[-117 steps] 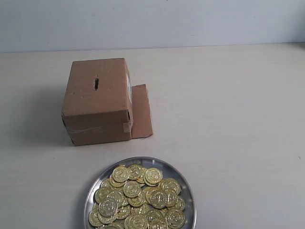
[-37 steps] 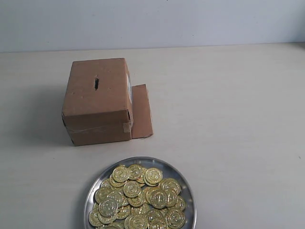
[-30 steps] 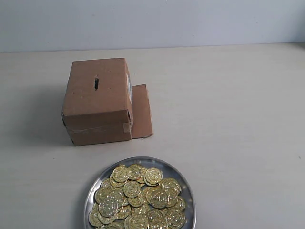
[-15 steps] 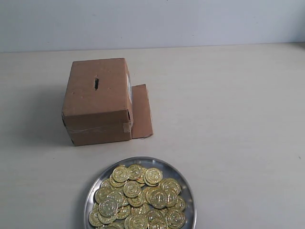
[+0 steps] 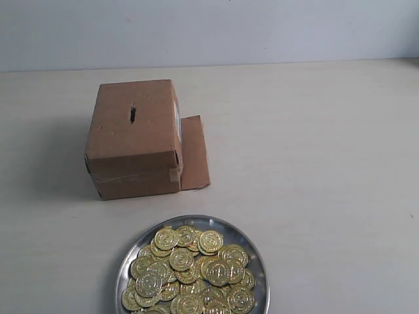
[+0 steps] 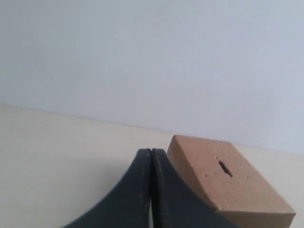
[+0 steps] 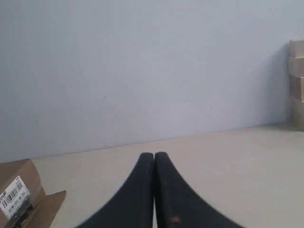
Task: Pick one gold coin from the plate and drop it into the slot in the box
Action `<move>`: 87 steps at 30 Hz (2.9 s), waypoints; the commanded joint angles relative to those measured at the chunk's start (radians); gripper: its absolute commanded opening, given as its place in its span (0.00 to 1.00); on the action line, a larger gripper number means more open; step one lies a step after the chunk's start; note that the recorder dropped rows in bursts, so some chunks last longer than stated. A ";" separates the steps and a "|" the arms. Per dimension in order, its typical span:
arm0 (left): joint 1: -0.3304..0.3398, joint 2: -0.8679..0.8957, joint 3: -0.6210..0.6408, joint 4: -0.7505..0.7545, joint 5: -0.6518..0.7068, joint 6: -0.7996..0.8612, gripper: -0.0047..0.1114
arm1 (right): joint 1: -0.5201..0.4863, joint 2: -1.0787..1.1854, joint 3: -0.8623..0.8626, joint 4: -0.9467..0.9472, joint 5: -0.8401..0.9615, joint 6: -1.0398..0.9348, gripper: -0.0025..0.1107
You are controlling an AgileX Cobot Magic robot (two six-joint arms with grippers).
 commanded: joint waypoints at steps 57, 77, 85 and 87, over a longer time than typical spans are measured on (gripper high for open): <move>-0.006 0.284 -0.085 1.406 -0.552 -1.549 0.04 | 0.232 1.112 -0.910 0.373 0.969 -0.591 0.02; -0.006 0.284 -0.085 1.406 -0.559 -1.546 0.04 | 0.692 1.469 -0.910 -0.130 0.781 -0.326 0.02; -0.006 0.284 -0.085 1.406 -0.563 -1.537 0.04 | 0.831 1.539 -0.910 -0.130 0.688 -0.456 0.10; -0.006 0.284 -0.085 1.406 -0.563 -1.525 0.04 | 0.860 1.558 -0.910 -0.130 0.672 -0.501 0.14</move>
